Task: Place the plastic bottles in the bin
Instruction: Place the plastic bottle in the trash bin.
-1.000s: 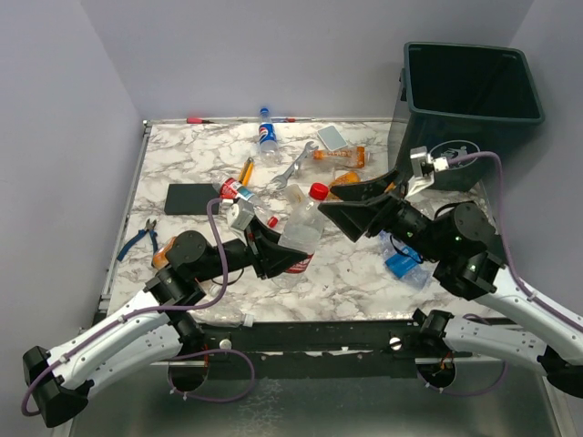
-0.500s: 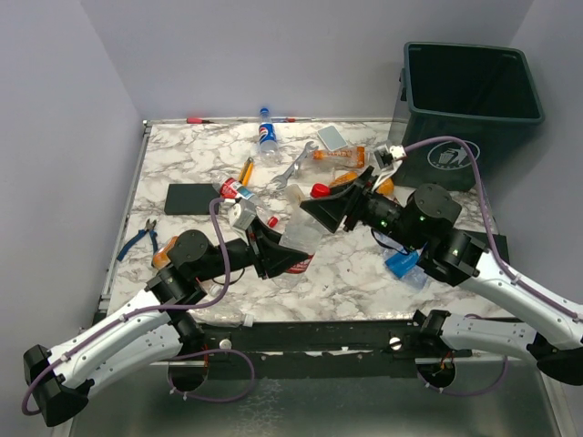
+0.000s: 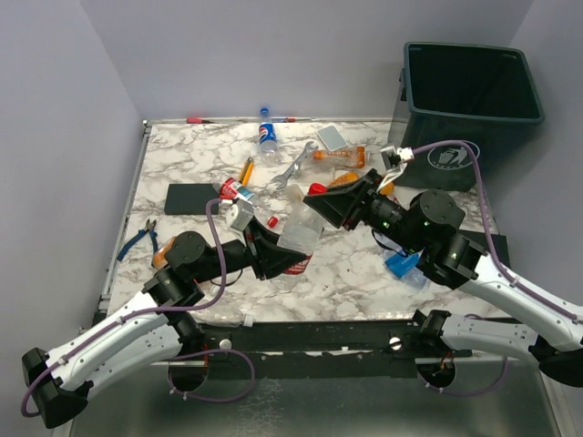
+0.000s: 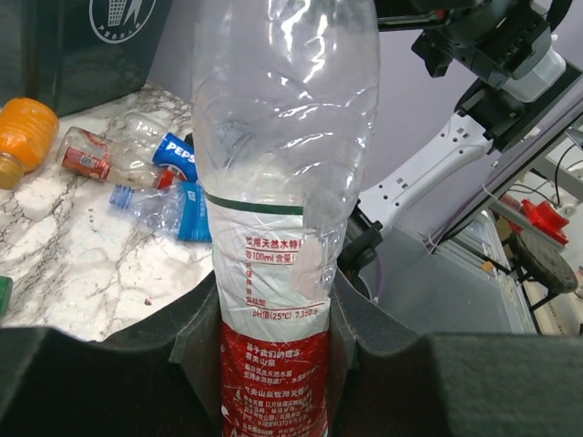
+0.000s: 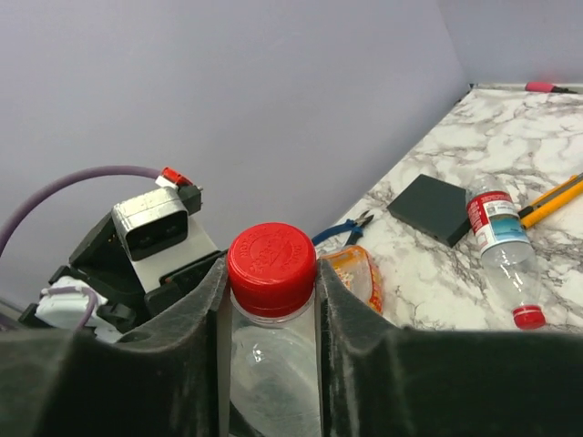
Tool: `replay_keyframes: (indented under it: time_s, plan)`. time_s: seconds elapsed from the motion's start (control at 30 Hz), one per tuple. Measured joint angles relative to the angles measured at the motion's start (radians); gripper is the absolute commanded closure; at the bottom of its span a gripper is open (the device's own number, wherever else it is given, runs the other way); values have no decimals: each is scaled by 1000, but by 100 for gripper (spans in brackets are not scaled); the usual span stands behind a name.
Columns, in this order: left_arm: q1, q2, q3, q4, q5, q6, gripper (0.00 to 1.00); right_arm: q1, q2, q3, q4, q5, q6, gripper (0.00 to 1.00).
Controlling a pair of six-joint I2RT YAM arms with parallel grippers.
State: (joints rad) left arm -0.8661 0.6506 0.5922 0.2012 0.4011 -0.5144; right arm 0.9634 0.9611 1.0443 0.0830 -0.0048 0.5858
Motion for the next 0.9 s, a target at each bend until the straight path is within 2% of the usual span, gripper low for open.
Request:
replay_keyframes:
  time_s: [0.03, 0.07, 0.1, 0.17, 0.27, 0.37, 0.47, 0.53, 0.63, 0.7, 0.77, 0.83, 0.9]
  plan:
    - [0, -1, 0, -3, 0, -2, 53, 0, -2, -8, 8, 0, 0, 88]
    - [0, -3, 0, -8, 0, -2, 32, 0, -4, -14, 14, -1, 3, 97]
    - [0, -4, 0, -13, 0, -2, 17, 0, -5, -20, 22, -1, 2, 99]
    - [0, -7, 0, -18, -5, 4, 2, 0, -11, -26, 28, 0, 1, 100]
    - [0, -31, 0, -37, -44, 0, 1, 0, -31, -22, 20, 11, -12, 100]
    - [0, -76, 0, -76, -128, 10, 1, 0, -47, 46, -68, 79, -68, 100]
    - [0, -171, 1, -138, -265, 38, 1, 2, -48, 198, -166, 249, -171, 100]
    - [0, -235, 2, -177, -355, 56, 1, 2, -55, 282, -149, 412, -292, 100]
    - [0, -325, 2, -218, -481, 79, 1, 2, -67, 309, 72, 657, -591, 100]
    - [0, -372, 2, -248, -566, 90, 1, -6, -47, 305, 344, 771, -866, 100]
    - [0, -406, 2, -274, -658, 95, 1, -43, 14, 324, 574, 822, -1091, 100]
    - [0, -430, 0, -301, -749, 98, 1, -140, 115, 398, 692, 844, -1227, 100]
    - [0, -446, -5, -316, -815, 101, 1, -270, 214, 480, 716, 852, -1258, 100]
